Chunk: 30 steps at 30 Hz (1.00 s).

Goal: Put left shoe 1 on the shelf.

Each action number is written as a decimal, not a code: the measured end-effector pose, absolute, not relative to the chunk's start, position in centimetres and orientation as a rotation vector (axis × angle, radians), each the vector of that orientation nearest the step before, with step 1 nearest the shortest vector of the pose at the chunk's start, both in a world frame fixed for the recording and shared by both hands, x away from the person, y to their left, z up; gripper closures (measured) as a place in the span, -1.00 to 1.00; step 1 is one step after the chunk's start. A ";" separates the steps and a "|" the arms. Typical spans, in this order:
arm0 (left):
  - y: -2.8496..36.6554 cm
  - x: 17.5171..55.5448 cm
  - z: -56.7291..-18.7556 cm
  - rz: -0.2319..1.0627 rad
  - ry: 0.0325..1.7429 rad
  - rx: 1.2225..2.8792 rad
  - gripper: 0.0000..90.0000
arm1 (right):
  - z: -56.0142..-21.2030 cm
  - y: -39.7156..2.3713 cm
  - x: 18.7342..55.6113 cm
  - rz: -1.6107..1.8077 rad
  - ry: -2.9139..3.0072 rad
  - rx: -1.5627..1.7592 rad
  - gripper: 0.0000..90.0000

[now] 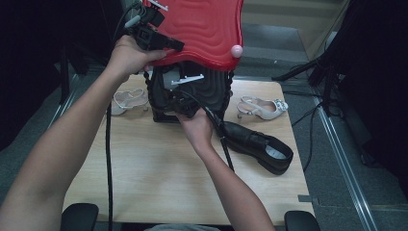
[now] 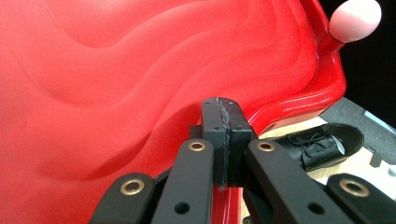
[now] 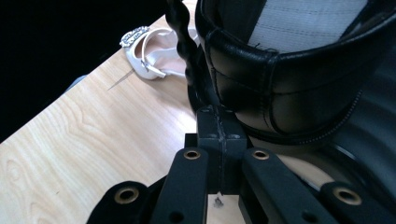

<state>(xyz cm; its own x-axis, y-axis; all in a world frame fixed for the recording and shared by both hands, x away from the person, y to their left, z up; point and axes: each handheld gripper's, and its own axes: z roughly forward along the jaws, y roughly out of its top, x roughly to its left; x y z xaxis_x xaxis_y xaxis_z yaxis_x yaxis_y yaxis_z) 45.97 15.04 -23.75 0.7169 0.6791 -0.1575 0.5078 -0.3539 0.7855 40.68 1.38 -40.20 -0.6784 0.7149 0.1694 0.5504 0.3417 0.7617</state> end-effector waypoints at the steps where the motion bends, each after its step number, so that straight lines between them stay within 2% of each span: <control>1: 15.0 46.0 -23.8 0.243 0.904 2.032 1.00 | -40.2 1.7 40.8 1.243 2.404 1.141 1.00; 8: 15.1 46.0 -23.8 0.240 0.903 2.031 1.00 | -41.0 2.6 42.0 1.199 2.424 1.160 1.00; 14: 15.1 46.1 -23.7 0.239 0.911 2.028 1.00 | -41.5 1.8 41.2 1.261 2.421 1.156 1.00; 21: 14.6 45.9 -23.3 0.274 0.923 2.030 0.86 | -41.2 0.3 40.1 1.318 2.423 1.130 1.00; 30: 14.7 44.9 -22.4 0.242 0.896 2.053 0.62 | -41.3 -1.3 37.9 1.327 2.430 1.041 1.00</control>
<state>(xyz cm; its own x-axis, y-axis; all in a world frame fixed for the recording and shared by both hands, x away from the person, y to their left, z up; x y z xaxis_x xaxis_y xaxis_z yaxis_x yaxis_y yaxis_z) 44.93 14.70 -22.44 0.7235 0.6741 -0.1487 0.5070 -0.3726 0.7773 37.92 -1.31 -41.26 -0.7376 0.6553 0.1626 0.4911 0.3555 0.7952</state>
